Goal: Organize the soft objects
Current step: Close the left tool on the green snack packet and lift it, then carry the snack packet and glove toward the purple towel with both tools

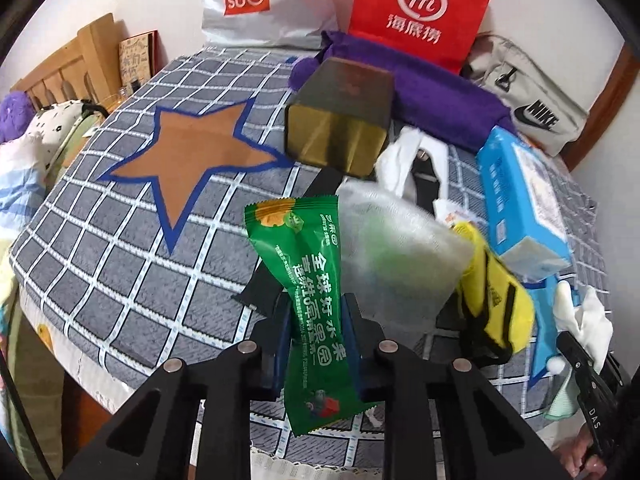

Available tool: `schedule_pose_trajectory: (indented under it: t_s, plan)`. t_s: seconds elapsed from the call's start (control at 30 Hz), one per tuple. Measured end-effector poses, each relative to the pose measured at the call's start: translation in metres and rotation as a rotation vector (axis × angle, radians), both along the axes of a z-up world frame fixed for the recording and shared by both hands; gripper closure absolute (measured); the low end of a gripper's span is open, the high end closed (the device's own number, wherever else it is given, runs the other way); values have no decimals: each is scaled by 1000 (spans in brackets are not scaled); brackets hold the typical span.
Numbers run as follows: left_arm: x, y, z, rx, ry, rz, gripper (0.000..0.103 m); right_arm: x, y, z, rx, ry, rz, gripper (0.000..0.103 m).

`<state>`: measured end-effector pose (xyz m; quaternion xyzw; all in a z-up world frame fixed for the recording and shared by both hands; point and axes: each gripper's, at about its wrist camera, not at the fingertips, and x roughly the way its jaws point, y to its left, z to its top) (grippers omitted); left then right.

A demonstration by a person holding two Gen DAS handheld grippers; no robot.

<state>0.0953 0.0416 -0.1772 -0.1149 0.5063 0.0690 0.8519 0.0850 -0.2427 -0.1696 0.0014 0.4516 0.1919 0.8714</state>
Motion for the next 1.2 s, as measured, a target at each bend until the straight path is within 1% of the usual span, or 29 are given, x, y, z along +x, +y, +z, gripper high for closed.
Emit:
schedule_pose_trajectory:
  t_s: [0.23,0.5,0.6,0.8,0.9,1.03,1.2]
  plan:
    - [5,2,20,-28,-57,-50,81,-5,9,32,53,-22,19,90]
    - [24,6,46,-49,-123,-112,81,3,17,74,63,-68,-10,90]
    - [36,5,58,-40,-144,-137,81,15,21,86,59,-74,-26,90]
    - [59,8,80,-27,-174,-153,81,48,28,104,62,-96,-30,90]
    - [73,13,91,-17,-188,-151,81,67,30,112,76,-106,-30,90]
    - [90,17,105,-26,-213,-157,81,92,29,121,104,-112,-22,90]
    - [114,14,113,-20,-221,-172,81,120,31,131,96,-130,-20,90]
